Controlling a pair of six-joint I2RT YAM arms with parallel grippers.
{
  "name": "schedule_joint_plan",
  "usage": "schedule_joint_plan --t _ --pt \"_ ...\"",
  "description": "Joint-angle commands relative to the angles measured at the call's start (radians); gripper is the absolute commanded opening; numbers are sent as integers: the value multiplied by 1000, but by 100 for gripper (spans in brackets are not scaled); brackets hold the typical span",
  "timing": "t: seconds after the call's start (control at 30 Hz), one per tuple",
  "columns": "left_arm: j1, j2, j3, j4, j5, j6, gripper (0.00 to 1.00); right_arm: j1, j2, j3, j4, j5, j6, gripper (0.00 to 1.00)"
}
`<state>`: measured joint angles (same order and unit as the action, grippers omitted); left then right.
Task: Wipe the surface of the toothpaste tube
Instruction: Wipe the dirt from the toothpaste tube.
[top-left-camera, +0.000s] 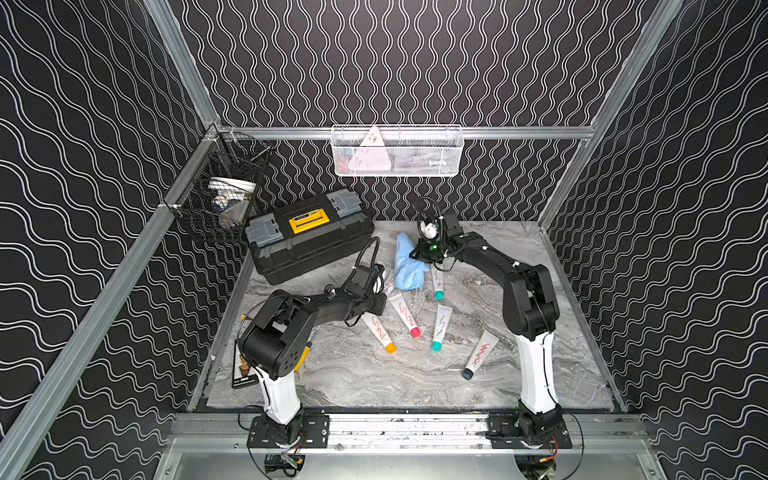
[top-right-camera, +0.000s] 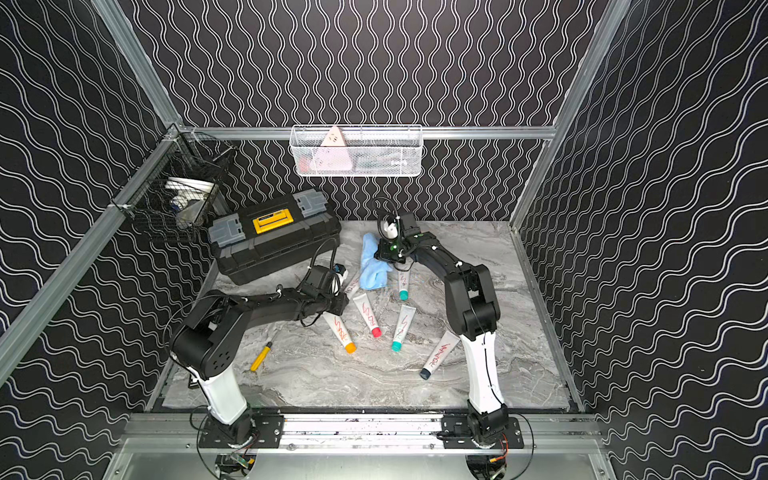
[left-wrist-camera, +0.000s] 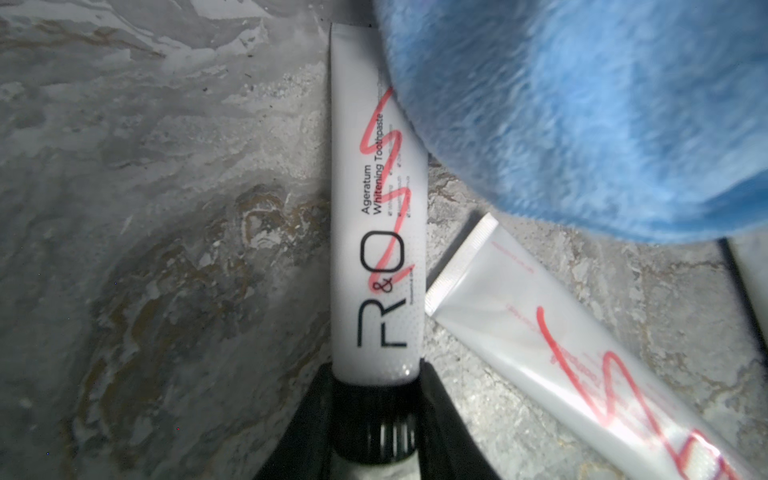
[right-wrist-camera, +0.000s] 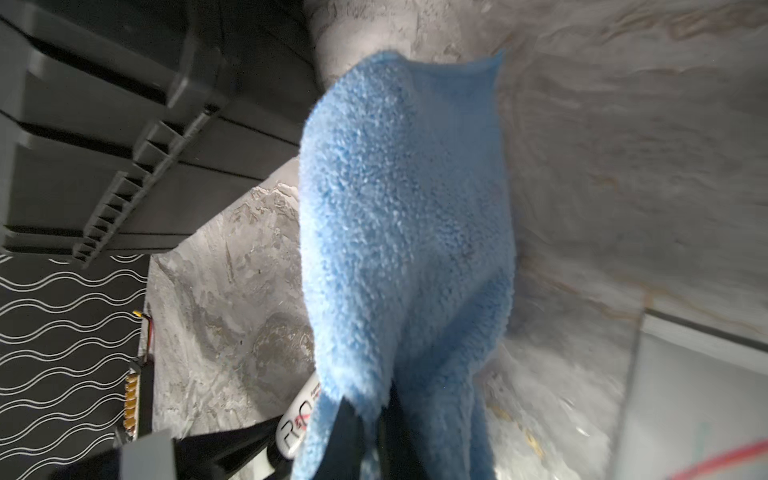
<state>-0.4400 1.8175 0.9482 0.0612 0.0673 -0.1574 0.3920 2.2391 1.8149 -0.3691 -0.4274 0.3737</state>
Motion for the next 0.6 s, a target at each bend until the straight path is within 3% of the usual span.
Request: schedule_joint_plan --t 0.0,0.57 --pt "-4 -4 -5 55 19 33 21 9 32 24 42 6 -25 1" --pt "-3 42 15 85 52 58 18 48 174 72 65 -93 -90 0"
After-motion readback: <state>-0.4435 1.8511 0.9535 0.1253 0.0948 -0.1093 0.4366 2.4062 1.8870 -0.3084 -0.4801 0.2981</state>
